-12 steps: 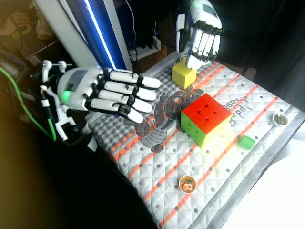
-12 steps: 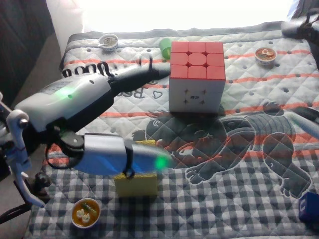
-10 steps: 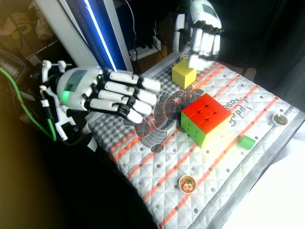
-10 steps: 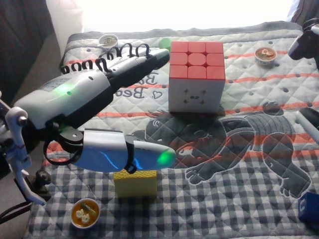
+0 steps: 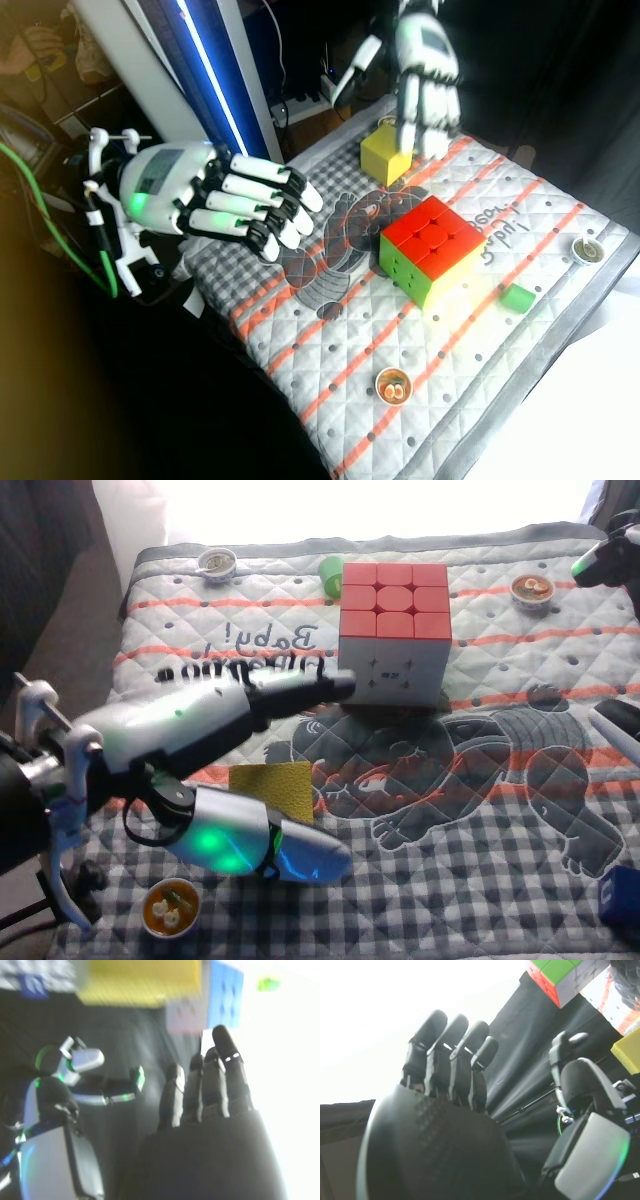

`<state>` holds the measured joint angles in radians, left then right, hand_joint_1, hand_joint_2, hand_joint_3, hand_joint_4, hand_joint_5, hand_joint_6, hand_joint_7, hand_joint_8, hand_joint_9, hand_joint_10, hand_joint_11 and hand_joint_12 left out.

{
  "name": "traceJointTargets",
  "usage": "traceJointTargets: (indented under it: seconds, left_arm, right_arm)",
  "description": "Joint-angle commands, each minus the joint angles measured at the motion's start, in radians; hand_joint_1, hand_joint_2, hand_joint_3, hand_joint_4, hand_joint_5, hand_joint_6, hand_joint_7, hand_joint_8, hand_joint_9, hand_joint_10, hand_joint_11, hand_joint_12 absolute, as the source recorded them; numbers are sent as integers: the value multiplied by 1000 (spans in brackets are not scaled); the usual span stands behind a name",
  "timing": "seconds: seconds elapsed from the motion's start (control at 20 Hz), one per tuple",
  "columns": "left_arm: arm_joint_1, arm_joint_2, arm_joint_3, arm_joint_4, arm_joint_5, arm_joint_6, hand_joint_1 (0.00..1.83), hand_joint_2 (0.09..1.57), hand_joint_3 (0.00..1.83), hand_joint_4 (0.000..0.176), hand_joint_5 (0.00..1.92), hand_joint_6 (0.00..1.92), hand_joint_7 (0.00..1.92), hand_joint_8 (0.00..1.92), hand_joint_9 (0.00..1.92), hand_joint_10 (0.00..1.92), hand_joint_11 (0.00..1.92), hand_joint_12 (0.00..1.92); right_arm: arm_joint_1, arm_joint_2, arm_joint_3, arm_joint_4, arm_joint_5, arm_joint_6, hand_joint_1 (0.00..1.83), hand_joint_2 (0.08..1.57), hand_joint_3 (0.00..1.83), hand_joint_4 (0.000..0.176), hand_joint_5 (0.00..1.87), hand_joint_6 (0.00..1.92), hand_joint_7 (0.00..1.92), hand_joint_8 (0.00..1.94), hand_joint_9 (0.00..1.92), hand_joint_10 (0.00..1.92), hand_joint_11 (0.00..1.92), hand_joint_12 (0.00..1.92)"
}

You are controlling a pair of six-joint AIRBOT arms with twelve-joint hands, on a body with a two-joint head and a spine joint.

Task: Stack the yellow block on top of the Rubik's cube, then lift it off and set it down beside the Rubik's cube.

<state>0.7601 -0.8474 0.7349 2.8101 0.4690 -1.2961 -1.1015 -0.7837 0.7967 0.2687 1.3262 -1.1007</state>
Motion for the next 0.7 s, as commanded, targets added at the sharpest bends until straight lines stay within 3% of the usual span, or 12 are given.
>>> traceJointTargets:
  seconds: [0.0,0.05,0.15,0.2,0.35,0.45,0.55,0.65]
  left_arm:
    - [-1,-3,8,0,71,-3,622,790,0,58,196,9,132,6,161,25,0,1266]
    - [7,-5,14,-13,55,-3,610,787,0,68,183,2,111,3,155,19,0,1208]
    - [21,-10,33,-42,25,-4,608,779,0,52,211,6,120,4,162,15,0,1140]
    - [28,-16,46,-62,7,-4,593,790,0,65,182,2,96,2,125,10,0,1063]
    - [38,-36,74,-86,-35,-3,575,799,3,56,183,2,111,6,126,9,0,1003]
    - [43,-46,87,-92,-68,-3,571,818,9,37,195,5,119,4,115,3,0,919]
    - [45,-51,94,-92,-90,-3,599,847,13,53,213,5,116,1,104,0,0,825]
    - [45,-59,107,-91,-114,-3,700,931,24,60,349,27,133,3,75,0,0,787]
  right_arm:
    - [6,-1,3,-12,122,3,922,591,775,0,254,998,358,1030,212,1263,0,1713]
    - [6,-1,3,-12,122,4,925,589,780,0,249,1020,359,1051,217,1281,0,1727]
    - [6,-1,5,-12,122,11,914,576,796,0,255,1046,377,1082,241,1303,0,1744]
    - [6,-1,5,-12,122,13,913,572,804,0,260,1051,382,1086,249,1305,0,1759]
    - [6,0,7,-12,122,18,893,592,789,0,249,1041,374,1094,240,1300,0,1743]
    - [6,0,8,-12,122,21,872,645,712,0,250,1036,369,1111,237,1304,0,1743]
    - [6,0,9,-12,122,23,873,674,670,0,263,1040,373,1088,248,1276,0,1745]
    - [6,0,10,-12,122,26,899,678,678,0,260,1042,369,1084,232,1288,0,1746]
